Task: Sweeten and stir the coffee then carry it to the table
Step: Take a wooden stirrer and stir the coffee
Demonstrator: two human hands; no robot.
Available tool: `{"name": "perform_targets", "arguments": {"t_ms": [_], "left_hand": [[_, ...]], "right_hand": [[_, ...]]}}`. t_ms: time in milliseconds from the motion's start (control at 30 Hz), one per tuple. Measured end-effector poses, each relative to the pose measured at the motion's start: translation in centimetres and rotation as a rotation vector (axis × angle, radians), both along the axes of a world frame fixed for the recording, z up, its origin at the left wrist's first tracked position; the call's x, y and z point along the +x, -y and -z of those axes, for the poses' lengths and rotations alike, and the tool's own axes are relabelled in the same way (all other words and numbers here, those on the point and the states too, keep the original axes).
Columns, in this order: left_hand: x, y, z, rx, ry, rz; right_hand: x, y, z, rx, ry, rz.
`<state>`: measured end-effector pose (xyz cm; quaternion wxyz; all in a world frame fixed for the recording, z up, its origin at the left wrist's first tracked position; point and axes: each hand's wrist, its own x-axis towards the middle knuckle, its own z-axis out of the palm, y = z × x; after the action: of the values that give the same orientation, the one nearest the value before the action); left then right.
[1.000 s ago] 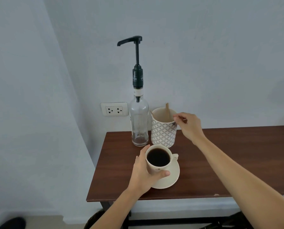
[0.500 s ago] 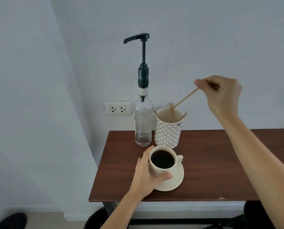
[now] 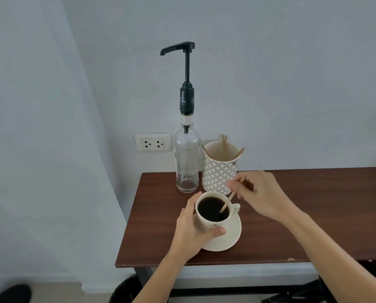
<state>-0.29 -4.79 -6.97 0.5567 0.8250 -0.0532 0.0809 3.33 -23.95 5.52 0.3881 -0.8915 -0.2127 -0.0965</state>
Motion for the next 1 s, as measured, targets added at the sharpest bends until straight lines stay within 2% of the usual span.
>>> {"name": "perform_targets", "arguments": {"t_ms": [167,467,633,833,1000], "left_hand": [[0.1,-0.1,0.0,0.006,0.014,-0.012],[0.1,-0.1,0.0,0.004,-0.011,-0.013],[0.2,-0.1,0.1,0.009,-0.007,-0.014],[0.1,-0.1,0.1,-0.004,-0.013,-0.016],[0.1,-0.1,0.2,-0.004,-0.006,-0.015]], "right_hand": [[-1.1,-1.7,1.0,0.027,-0.052,-0.053],[0.1,-1.4,1.0,-0.065,0.144,0.024],[-0.4,-2.7,1.6,0.121,-0.026,-0.012],[0.5,-1.4,1.5,-0.013,0.151,0.068],[-0.4,-2.5,2.0,0.095,-0.011,0.031]]}}
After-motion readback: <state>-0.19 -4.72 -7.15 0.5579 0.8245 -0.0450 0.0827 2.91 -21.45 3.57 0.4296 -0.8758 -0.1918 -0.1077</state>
